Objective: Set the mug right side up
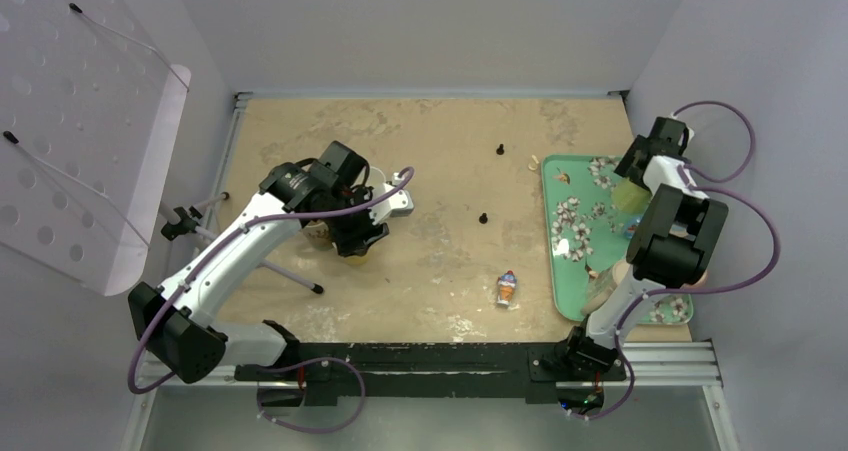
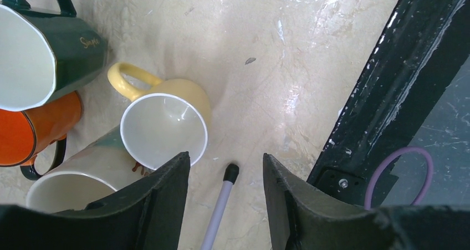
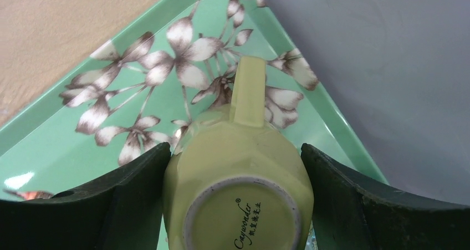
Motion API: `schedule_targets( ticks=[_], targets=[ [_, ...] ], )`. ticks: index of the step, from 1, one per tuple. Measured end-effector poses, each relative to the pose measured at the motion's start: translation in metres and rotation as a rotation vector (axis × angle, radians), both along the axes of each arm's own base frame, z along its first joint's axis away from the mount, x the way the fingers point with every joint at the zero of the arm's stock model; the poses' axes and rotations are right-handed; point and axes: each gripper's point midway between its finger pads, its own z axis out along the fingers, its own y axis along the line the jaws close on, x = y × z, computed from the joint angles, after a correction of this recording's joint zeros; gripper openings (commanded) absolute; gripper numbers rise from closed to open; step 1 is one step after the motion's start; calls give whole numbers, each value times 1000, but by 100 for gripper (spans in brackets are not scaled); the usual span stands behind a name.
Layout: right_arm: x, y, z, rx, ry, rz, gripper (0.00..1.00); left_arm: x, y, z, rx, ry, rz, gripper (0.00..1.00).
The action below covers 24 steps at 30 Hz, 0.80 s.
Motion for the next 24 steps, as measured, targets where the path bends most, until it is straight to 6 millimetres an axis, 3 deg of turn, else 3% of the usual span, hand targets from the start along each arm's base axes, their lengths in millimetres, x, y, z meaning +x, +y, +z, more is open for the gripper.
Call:
schedule_targets(
  ticks=[4,8,11,16,19,24],
  targets=[
    [3,17,4,35,-29,73,0,-2,-6,10,-51,8,0,56],
    [1,65,28,63,-78,194,0,2,-14,35,-164,-7,39,63],
    [9,116,74,57,-184,327,0,4,-23,63,-299,-24,71,67],
    [4,224,183,96,-484,596,0,5,-43,115,-565,-24,104,75],
    [-24,298,248,201,-699,775,0,1,-59,142,-718,28,87,77],
    [-88,401,319,450,-944,1039,0,-2,-83,181,-911,125,51,82]
  ],
)
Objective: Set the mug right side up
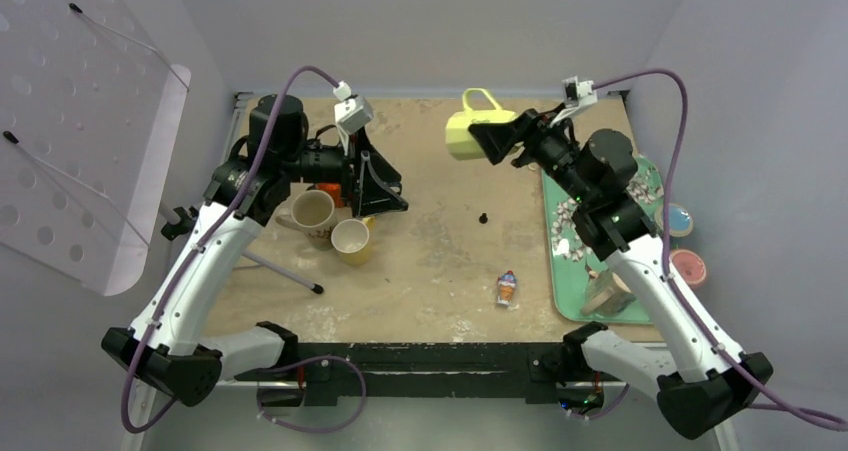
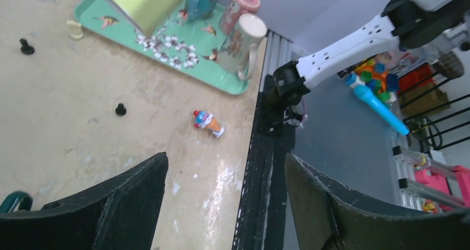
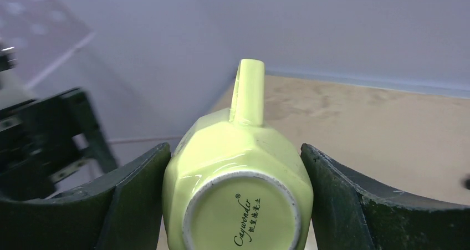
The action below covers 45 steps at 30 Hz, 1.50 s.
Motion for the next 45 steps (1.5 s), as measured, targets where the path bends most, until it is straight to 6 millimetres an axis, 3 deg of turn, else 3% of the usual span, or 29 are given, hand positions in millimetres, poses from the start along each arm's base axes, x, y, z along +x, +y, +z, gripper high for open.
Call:
schedule_targets(
  ticks=[4,7,9,11,12,14,15,16,18,20,21,24,27,29,33,35,37,41,45],
  targets=[
    [-40,59,26,120,-46,210,0,1,-8,23,-87,9,-17,83],
    [-59,90,32,170,-43,320,0,1,-11,34,-123,15,-19,82],
    [-66,109,31,190,-32,376,0,1,-12,39,-143,25,-23,75],
    [-69,123,28,202,-20,410,0,2,-13,42,-159,49,-16,58],
    [-69,127,28,210,-17,419,0,4,-12,42,-165,64,-5,43],
    [-70,135,31,234,-20,439,0,10,-11,40,-173,96,25,2],
    [-71,138,34,246,-29,451,0,11,-10,39,-174,124,36,0],
    [-71,139,37,261,-27,458,5,11,-10,40,-178,124,31,0],
    [-74,140,42,286,-27,476,49,8,-9,47,-193,88,13,0],
    [-76,140,44,287,-34,475,81,6,-7,49,-185,63,23,0],
    [-76,139,43,275,-33,464,88,7,-7,47,-172,55,31,0],
    [-72,131,32,227,-7,397,92,10,-8,33,-114,22,41,0],
    [-61,115,6,145,66,292,93,20,-16,4,0,-44,43,0],
    [-44,91,-13,92,120,186,94,30,-23,-22,102,-89,46,0],
    [11,-26,-28,20,136,-275,96,44,-9,-110,470,-75,91,0],
    [17,-76,-34,-13,147,-459,96,42,5,-149,655,-67,75,0],
    [17,-109,-41,-49,160,-575,96,36,17,-177,809,-76,37,0],
    [20,-153,-66,-129,225,-733,96,19,36,-213,1023,-105,-53,0],
    [22,-162,-92,-175,292,-757,98,19,43,-221,1087,-150,-71,0]
  ],
)
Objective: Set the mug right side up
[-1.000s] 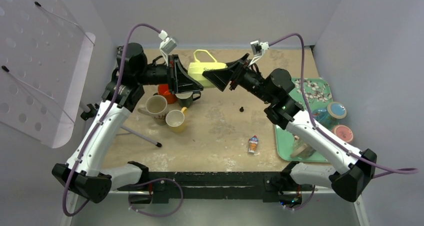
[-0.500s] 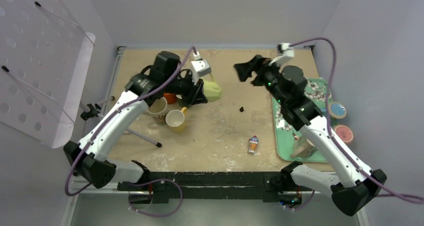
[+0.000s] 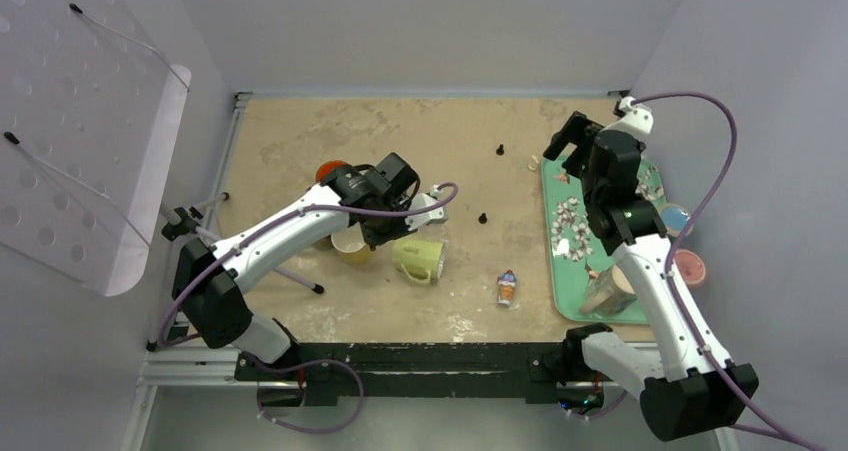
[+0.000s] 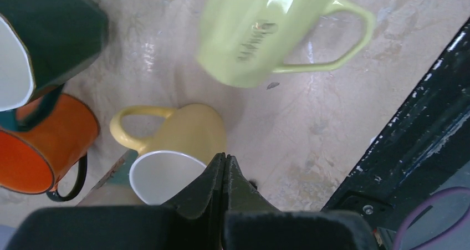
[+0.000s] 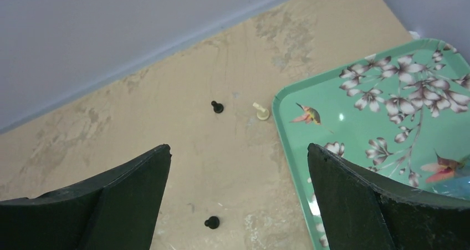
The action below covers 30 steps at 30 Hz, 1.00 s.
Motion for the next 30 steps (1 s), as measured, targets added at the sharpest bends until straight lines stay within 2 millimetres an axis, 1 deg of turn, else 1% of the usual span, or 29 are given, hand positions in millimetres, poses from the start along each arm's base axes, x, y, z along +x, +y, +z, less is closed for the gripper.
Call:
schedule_targets(
  ticks=[2,4,8,10,12,14,15,17,19,21,23,28,30],
  targets=[
    [5,7,-10,0,29,35,98,8,3,0,4,-28,15,0],
    [11,20,-23,-9,70,85,98,15,4,2,-9,-48,32,0],
    [19,54,-55,-37,166,198,98,23,4,11,-53,-78,58,0],
    [16,81,-63,-20,186,314,98,20,2,16,-84,-72,53,0],
    [7,112,-66,21,179,458,98,16,-1,18,-108,-54,45,0],
    [-9,142,-71,41,196,576,98,11,-3,19,-127,-27,42,4],
    [-22,162,-76,50,211,649,98,9,-3,19,-133,-20,42,8],
    [-56,202,-89,80,248,813,98,8,-3,22,-145,-15,45,20],
    [-93,227,-105,125,298,947,98,8,-1,26,-161,-22,55,30],
    [-121,235,-124,165,355,1014,97,7,1,32,-178,-32,68,36],
    [-139,237,-141,194,405,1038,93,6,4,39,-196,-44,80,39],
    [-184,254,-183,293,536,1119,84,6,13,55,-233,-86,101,41],
    [-197,263,-196,324,589,1145,79,6,16,60,-245,-100,108,41]
  ],
)
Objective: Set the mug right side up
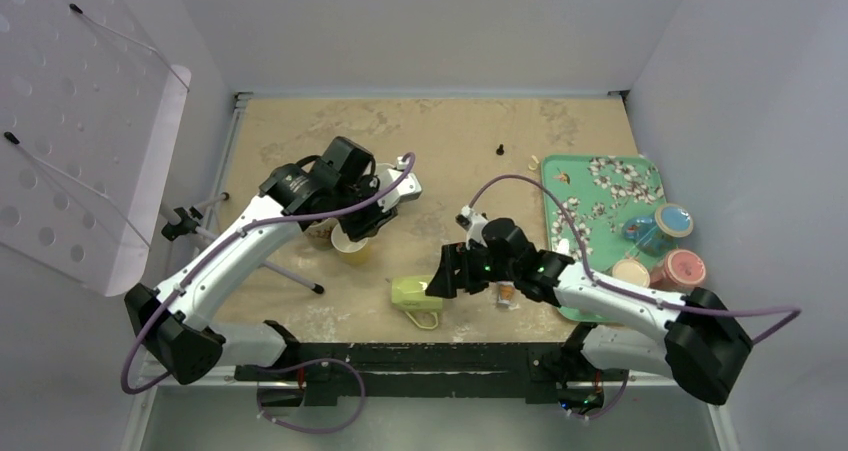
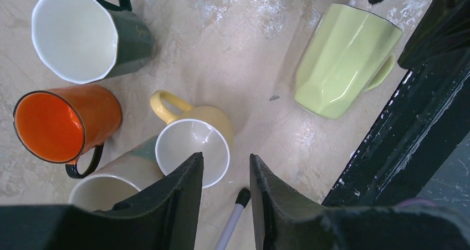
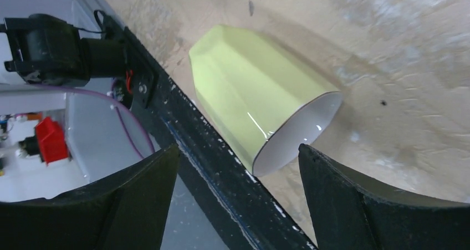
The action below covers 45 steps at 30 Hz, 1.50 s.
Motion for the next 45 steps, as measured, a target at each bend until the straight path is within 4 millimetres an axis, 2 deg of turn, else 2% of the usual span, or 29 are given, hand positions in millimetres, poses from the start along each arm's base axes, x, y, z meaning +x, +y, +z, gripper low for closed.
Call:
schedule_targets(
  ticks=[3,6,7,10,11,15,18,20,22,24,28,31,35,38,41,45],
  targets=[
    [-11,12,-14,18,64,25,69,-1,3,5,-10,-10,6,41],
    [-17,21,-23,57,106,34,52,-3,4,6,-16,-10,6,41],
    [-19,24,-24,73,118,38,44,-3,4,7,-17,-9,5,41],
    [-19,34,-25,111,132,39,6,-4,5,8,-19,-11,6,41],
    [-18,36,-26,114,130,40,0,-5,5,9,-21,-13,6,42],
    [-11,51,-8,153,83,74,0,-7,6,15,-36,-29,5,45],
    [8,47,-4,50,7,45,0,-8,9,20,-49,-43,11,58],
    [25,40,3,-59,-62,19,0,-7,11,22,-55,-49,18,62],
    [46,33,20,-162,-147,-9,0,-5,14,23,-60,-51,31,65],
    [72,26,46,-268,-252,-35,0,-4,17,24,-64,-50,48,65],
    [138,21,102,-450,-448,-79,0,-2,21,26,-73,-53,75,66],
    [184,9,119,-588,-517,-92,0,-1,26,31,-85,-68,90,66],
    [227,-24,105,-770,-494,-62,0,-2,33,40,-104,-97,108,66],
    [247,-45,85,-891,-443,-1,0,-2,34,42,-110,-105,112,66],
    [253,-48,62,-949,-384,109,0,-2,34,42,-110,-104,113,66],
    [243,-41,32,-950,-314,255,0,-3,34,42,-113,-101,109,66]
  ],
)
